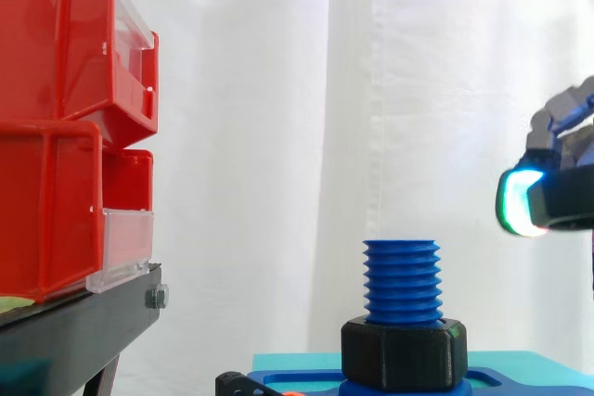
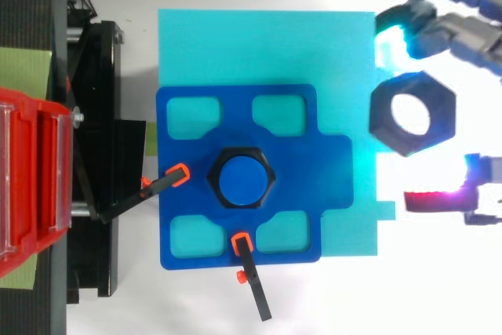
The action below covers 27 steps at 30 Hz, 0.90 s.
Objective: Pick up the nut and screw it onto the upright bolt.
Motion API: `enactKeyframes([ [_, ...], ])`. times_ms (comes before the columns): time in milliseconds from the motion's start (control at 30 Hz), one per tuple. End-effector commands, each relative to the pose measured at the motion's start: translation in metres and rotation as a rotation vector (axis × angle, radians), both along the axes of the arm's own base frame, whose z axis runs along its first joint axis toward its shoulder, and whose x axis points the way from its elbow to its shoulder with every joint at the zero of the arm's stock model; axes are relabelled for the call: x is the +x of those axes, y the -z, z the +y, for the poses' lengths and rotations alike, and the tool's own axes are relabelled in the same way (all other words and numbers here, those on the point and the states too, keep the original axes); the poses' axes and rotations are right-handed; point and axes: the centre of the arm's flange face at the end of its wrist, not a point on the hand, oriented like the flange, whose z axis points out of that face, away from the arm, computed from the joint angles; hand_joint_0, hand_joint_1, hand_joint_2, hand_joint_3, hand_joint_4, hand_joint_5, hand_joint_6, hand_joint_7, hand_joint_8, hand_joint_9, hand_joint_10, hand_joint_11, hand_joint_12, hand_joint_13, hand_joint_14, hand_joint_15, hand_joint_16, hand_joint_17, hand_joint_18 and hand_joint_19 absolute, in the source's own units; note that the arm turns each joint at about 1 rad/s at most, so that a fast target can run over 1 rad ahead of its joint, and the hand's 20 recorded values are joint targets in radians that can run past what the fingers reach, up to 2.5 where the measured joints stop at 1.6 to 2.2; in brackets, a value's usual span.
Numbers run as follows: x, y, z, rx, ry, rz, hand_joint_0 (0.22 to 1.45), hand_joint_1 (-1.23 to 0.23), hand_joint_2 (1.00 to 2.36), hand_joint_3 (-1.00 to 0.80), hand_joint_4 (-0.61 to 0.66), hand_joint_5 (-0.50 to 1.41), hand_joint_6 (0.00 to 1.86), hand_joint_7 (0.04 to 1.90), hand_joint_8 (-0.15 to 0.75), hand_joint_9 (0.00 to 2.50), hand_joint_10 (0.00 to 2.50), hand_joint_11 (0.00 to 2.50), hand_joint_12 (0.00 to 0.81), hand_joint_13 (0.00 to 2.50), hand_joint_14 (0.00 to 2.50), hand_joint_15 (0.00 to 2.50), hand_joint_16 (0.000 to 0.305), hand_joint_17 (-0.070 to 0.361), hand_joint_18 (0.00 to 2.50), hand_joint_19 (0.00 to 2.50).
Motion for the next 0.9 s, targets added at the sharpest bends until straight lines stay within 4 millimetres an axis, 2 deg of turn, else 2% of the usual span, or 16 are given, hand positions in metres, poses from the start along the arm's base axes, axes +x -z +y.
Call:
enactKeyframes([
  [0,-0.003,-0.013,-0.007,-0.021,0.004,-0.002,0.59,-0.50,1.02,-0.34,0.23,-0.21,0.87,1.02,0.275,0.57,0.00,0.03,0.264,0.44,0.00,0.00,0.024,0.054,0.17,0.00],
  [100,0.008,-0.031,-0.008,-0.003,-0.010,-0.059,0.59,-0.50,1.02,-0.34,0.23,-0.21,0.87,1.03,0.276,0.57,0.00,0.04,0.264,0.44,0.00,0.00,0.024,0.054,0.17,0.00],
  [167,0.020,-0.032,-0.004,0.017,-0.055,-0.124,0.59,-0.50,1.02,-0.34,0.23,-0.20,0.87,1.02,0.276,0.58,0.00,0.04,0.264,0.44,0.00,0.00,0.024,0.054,0.18,0.00],
  [200,0.020,-0.032,-0.004,0.017,-0.055,-0.124,0.59,-0.50,1.02,-0.34,0.23,-0.20,0.87,1.03,0.276,0.58,0.00,0.04,0.264,0.44,0.00,0.00,0.024,0.054,0.18,0.00],
  [333,0.063,-0.015,0.013,0.011,-0.138,-0.223,0.59,-0.50,1.02,-0.34,0.23,-0.20,0.87,1.03,0.277,0.58,0.00,0.04,0.264,0.44,0.00,0.00,0.024,0.055,0.18,0.00],
  [400,0.075,-0.011,0.017,0.011,-0.149,-0.222,0.59,-0.50,1.01,-0.34,0.23,-0.20,0.87,1.03,0.276,0.58,0.00,0.04,0.264,0.44,0.00,0.00,0.024,0.054,0.18,0.00],
  [567,0.091,-0.008,0.026,0.013,-0.175,-0.228,0.59,-0.50,1.01,-0.34,0.23,-0.20,0.86,1.03,0.276,0.59,0.00,0.05,0.261,0.45,0.00,0.00,0.024,0.054,0.18,0.00],
  [700,0.107,0.004,0.030,0.010,-0.183,-0.222,0.59,-0.50,1.01,-0.34,0.23,-0.20,0.86,1.03,0.278,0.60,0.00,0.05,0.261,0.45,0.00,0.00,0.024,0.053,0.19,0.00],
  [733,0.113,0.013,0.033,0.009,-0.195,-0.212,0.59,-0.50,1.02,-0.34,0.23,-0.20,0.86,1.04,0.279,0.60,0.00,0.06,0.261,0.45,0.00,0.00,0.024,0.053,0.18,0.00],
  [867,0.119,0.025,0.041,0.014,-0.223,-0.211,0.59,-0.50,1.01,-0.34,0.23,-0.20,0.86,1.03,0.278,0.60,0.00,0.05,0.262,0.45,0.00,0.00,0.024,0.053,0.19,0.00],
])
